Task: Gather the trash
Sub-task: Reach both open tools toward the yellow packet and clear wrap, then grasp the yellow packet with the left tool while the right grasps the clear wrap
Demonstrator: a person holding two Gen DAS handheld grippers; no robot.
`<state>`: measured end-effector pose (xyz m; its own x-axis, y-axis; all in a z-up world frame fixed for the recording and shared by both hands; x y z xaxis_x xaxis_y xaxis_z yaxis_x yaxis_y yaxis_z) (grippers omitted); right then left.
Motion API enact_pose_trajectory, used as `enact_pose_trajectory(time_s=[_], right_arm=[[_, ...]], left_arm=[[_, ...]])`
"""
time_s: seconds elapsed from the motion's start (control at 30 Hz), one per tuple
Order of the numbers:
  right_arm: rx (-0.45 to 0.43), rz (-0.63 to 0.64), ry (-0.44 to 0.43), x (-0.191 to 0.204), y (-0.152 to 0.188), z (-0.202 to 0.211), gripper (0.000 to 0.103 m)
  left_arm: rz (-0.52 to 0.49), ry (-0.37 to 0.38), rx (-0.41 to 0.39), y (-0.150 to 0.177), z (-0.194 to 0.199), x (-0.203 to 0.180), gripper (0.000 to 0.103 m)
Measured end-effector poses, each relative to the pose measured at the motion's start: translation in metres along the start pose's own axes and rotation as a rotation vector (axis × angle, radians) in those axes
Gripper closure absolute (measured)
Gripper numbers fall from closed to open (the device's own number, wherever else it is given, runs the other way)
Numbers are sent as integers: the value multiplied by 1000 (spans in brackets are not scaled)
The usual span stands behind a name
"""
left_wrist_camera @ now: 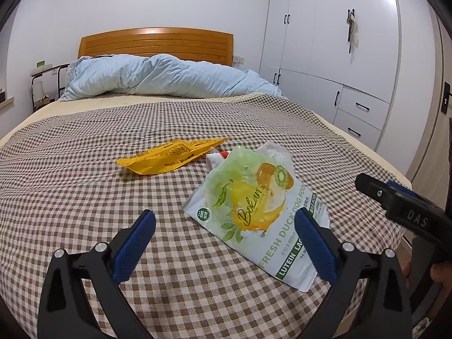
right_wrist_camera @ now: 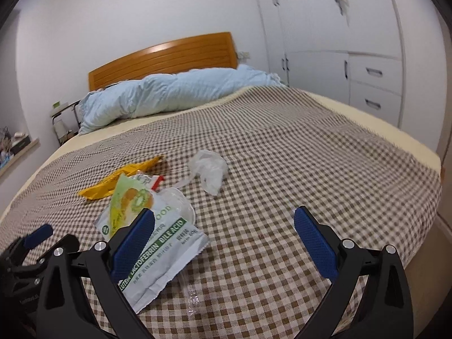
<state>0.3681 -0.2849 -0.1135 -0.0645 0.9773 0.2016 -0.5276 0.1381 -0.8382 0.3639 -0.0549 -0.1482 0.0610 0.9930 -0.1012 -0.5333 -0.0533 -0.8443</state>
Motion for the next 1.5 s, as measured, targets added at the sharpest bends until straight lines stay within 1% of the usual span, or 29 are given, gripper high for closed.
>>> enact_pose_trajectory(time_s=[0.1,0.23,0.37,0.5,0.63,0.7,0.77,0.83,0.9,0.97,1.03,1.2,1.3,1.33,1.37,1.4,1.43,1.47,1.5], right_arm=[[8,-55,-6,-11,-3,0,8],[2,-58,18,-22,-9,3,8],[31,-27,63,-23,-7,-2,8],[72,38,20,-6,0,-8,8],[54,130,76,12,4,-11,8],[34,149,83,16,1,-12,8],[15,160,90,20,-6,-16,8],[5,145,119,18,-15,-21,8],[1,124,106,16,-24,-29,8],[32,124,58,16,-34,-44,8],[63,147,40,20,-44,-63,8],[224,187,11,31,-61,-142,8],[320,174,19,32,-61,-189,8],[343,167,14,31,-60,-198,10],[381,145,-13,28,-57,-211,17],[413,121,-51,25,-53,-219,43],[432,94,-69,21,-50,-224,51],[380,87,-69,16,-50,-219,61],[359,80,-67,13,-49,-216,77]], left_arm=[[11,1,-4,-1,2,3,8],[31,-1,-1,-1,1,9,8],[65,8,15,-1,-2,15,8],[103,24,34,0,-5,18,8],[115,23,36,0,-5,21,8],[107,14,30,0,-3,21,8],[93,5,23,-2,-1,22,8],[83,0,10,-7,0,23,8],[74,-7,-4,-14,0,25,8],[68,-16,-19,-22,-2,28,8],[64,-27,-25,-29,-7,33,8],[34,-60,-33,-44,-24,42,8],[51,-62,-9,-53,-40,53,8],[52,-64,-3,-55,-44,56,8],[49,-69,5,-58,-49,59,8],[46,-73,10,-59,-53,60,8],[43,-77,22,-63,-59,63,8],[42,-76,30,-65,-63,64,8],[39,-74,40,-68,-68,65,8]])
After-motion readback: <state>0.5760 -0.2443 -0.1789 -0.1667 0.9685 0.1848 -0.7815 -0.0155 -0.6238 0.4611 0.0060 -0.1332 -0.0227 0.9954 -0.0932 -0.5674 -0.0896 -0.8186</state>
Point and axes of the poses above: each gripper's, at about its wrist camera, not at the fingertips, and z roughly against the way its jaws point, x to its left, y to its underside, the point moved 1 cm from there along -z, roughly the way its jaws point, and after that the axes turned 1 degree about -y, right-handed, at the moved point
